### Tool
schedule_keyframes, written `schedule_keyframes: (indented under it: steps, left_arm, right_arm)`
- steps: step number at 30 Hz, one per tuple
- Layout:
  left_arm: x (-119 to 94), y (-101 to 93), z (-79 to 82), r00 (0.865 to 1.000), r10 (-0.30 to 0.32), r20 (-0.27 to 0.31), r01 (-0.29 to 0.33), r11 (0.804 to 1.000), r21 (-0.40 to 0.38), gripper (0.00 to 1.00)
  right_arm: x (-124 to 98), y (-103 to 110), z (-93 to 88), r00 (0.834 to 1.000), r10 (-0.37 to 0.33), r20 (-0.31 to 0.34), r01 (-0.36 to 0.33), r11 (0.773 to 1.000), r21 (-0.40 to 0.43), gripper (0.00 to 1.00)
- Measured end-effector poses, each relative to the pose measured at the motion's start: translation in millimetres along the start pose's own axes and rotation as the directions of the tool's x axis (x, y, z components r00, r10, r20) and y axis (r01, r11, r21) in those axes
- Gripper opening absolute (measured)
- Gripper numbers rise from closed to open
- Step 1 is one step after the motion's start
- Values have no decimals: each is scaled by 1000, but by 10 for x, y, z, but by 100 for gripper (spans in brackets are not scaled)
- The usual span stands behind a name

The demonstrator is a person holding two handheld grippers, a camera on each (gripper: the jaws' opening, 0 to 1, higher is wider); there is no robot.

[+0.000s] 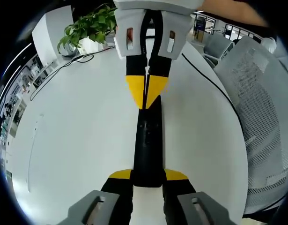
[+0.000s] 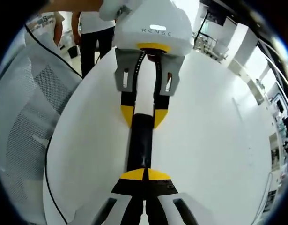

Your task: Press the specified remote control buttons in sequence, fully releasing each button before pressing the next.

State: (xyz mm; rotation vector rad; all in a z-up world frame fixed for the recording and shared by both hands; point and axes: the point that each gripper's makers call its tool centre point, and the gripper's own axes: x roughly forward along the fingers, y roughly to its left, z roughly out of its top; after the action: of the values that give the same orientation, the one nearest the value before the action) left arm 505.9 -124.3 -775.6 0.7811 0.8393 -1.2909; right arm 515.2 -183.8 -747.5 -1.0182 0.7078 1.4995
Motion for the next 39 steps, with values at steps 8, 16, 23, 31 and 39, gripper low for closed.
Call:
schedule_keyframes:
  steps: [8, 16, 23, 31, 39]
  left_arm:
    - [-2, -4, 3, 1000, -1, 0, 1, 1000, 5, 22]
    - [-2, 0, 1, 1000, 2, 0, -2, 1000, 6, 22]
    - [-4, 3, -3, 1000, 6, 5, -6, 1000, -1, 22]
    - [-3, 5, -4, 1000, 3, 6, -3, 1000, -2, 22]
    - [-4, 10, -5, 1000, 3, 5, -3, 1000, -1, 22]
  right_arm:
    - [11, -54, 46, 1000, 0, -4, 0, 1000, -4, 0]
    - [1, -110, 122, 1000, 22, 4, -22, 1000, 13, 0]
    - [119, -113, 116, 998, 57, -10, -56, 998, 23, 0]
    - [208, -67, 87, 997, 73, -28, -73, 997, 13, 0]
    - [228, -55, 66, 997, 75, -36, -75, 997, 11, 0]
